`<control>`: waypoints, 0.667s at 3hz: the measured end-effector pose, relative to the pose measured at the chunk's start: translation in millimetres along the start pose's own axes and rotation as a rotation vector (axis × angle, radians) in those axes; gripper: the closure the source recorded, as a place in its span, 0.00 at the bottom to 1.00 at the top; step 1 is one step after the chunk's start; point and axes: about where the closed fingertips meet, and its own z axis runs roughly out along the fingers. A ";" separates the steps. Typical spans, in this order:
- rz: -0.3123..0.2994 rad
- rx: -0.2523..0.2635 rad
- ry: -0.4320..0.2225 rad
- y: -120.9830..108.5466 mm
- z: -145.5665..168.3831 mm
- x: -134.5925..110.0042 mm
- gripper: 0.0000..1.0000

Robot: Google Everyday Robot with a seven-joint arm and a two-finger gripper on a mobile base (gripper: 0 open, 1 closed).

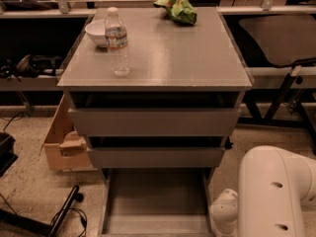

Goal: Open bottom drawer

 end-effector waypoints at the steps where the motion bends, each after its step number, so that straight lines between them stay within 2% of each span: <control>1: 0.000 0.000 0.000 -2.4 -0.1 -0.3 1.00; 2: 0.014 -0.028 0.011 4.1 7.8 10.4 1.00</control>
Offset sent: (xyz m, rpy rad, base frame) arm -0.2234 -0.0639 -0.0093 0.1785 0.6881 0.2540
